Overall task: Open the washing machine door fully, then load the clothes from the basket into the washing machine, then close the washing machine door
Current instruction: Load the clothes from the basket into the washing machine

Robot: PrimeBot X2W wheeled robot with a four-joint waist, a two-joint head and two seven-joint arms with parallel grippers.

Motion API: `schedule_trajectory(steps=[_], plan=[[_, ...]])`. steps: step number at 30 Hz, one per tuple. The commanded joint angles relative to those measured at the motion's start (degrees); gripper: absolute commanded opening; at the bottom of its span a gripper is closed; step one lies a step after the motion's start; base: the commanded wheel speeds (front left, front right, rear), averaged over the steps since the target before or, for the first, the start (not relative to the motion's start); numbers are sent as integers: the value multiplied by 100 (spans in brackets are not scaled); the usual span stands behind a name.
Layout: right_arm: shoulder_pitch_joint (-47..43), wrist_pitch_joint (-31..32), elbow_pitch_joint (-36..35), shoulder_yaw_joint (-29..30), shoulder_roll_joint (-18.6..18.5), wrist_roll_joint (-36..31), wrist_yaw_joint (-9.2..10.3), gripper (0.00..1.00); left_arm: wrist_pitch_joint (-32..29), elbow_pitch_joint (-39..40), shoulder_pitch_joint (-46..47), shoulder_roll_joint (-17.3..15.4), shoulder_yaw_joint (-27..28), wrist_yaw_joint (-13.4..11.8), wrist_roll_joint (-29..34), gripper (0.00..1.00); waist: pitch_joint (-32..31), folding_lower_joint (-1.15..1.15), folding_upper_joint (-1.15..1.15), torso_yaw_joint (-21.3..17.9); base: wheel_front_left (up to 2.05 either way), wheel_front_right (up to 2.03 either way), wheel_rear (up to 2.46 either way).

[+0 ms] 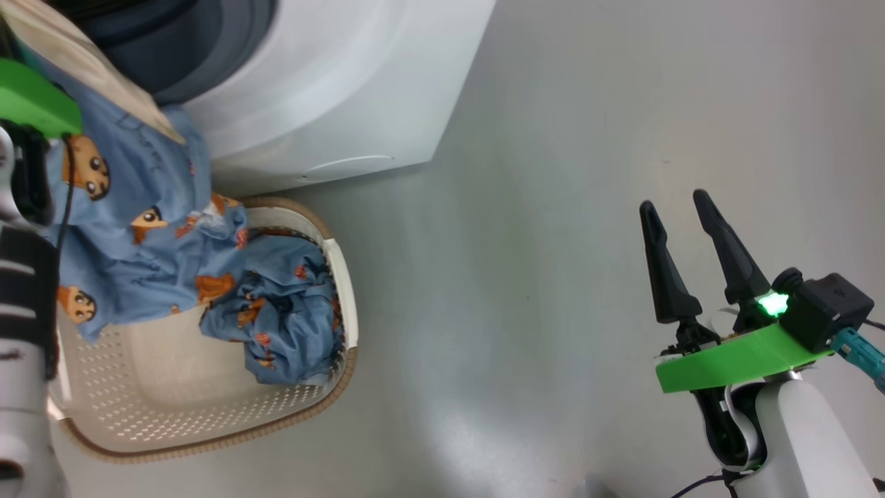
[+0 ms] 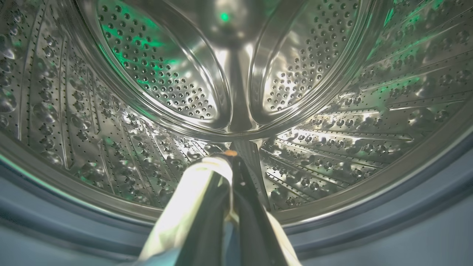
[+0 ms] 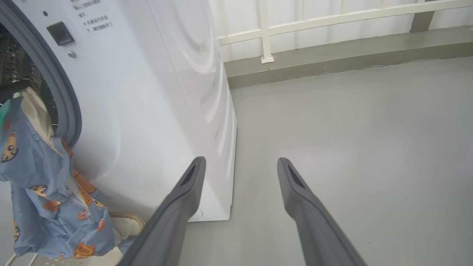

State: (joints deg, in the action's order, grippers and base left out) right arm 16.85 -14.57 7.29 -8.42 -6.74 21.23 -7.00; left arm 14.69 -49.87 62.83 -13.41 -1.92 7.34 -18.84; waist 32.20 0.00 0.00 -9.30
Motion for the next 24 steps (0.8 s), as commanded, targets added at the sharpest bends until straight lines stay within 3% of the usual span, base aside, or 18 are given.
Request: schedule_trajectory(steps=[1, 14, 24], plan=[[0, -43, -140, -167, 32, -30, -48, 100, 30, -82, 221, -308, 29, 14, 33, 0, 97, 0, 0, -102, 0, 0, 0], [133, -43, -199, -267, 125, -20, -48, 100, 30, -970, 1186, -697, -284, 14, -8, 0, 407, 0, 0, -398, 0, 0, 0], [240, -43, -237, -284, 190, -10, -48, 100, 30, 37, 1475, -898, -64, -54, 343, 0, 642, 0, 0, -551, 0, 0, 0]])
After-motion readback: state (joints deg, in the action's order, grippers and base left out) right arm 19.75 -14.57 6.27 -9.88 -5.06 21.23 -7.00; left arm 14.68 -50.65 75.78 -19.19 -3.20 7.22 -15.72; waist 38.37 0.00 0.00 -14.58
